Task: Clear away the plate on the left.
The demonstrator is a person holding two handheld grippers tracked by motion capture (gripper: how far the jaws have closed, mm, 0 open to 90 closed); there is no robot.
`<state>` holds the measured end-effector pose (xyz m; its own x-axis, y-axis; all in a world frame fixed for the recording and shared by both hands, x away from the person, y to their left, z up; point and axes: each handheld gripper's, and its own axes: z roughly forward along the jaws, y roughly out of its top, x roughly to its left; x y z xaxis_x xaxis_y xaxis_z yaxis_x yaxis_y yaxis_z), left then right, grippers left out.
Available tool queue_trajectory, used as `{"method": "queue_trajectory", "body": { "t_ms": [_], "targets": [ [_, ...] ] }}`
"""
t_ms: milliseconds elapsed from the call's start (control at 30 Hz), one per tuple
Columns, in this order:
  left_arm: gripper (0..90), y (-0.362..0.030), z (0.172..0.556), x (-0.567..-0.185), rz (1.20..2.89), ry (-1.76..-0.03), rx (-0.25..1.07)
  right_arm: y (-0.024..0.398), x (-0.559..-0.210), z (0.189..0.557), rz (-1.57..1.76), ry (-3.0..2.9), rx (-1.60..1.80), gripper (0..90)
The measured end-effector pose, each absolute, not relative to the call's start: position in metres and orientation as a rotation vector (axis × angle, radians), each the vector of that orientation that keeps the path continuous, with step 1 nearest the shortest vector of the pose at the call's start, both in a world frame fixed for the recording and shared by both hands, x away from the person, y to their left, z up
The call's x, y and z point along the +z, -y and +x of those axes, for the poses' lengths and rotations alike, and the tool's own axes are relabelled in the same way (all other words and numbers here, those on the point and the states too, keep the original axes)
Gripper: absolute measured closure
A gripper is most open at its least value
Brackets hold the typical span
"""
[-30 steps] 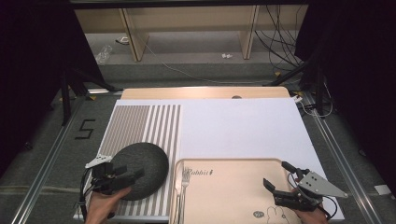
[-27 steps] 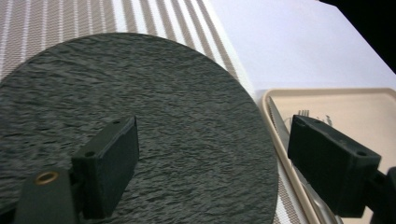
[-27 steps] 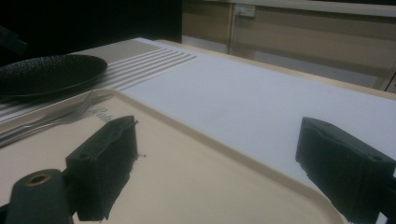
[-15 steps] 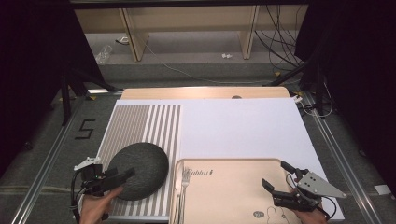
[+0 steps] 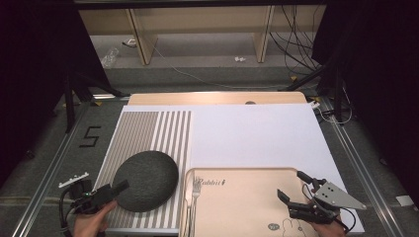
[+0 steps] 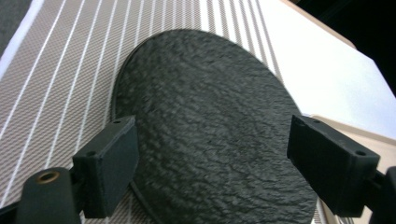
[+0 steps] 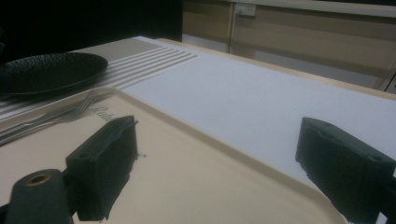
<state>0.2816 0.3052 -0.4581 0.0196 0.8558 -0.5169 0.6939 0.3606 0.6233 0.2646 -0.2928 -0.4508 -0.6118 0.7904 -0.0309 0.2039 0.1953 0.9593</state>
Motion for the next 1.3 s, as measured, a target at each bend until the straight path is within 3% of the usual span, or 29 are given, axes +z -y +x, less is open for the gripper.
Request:
{"method": "queue_trajectory", "body": {
  "t_ms": [267, 800, 1300],
  "targets": [
    [17.2, -0.318, 0.283, -0.465, 1.323, -1.787, 0.173, 0.292, -0.451, 0.265, 0.921, -1.949, 1.427, 13.5],
    [18.7, -0.331, 0.285, -0.482, 1.174, -1.831, -0.058, 0.292, -0.451, 0.264, 0.922, -1.946, 1.428, 13.6],
    [29.5, -0.332, 0.286, -0.492, 1.099, -1.846, -0.170, 0.292, -0.451, 0.264, 0.924, -1.946, 1.428, 13.6]
  ]
}}
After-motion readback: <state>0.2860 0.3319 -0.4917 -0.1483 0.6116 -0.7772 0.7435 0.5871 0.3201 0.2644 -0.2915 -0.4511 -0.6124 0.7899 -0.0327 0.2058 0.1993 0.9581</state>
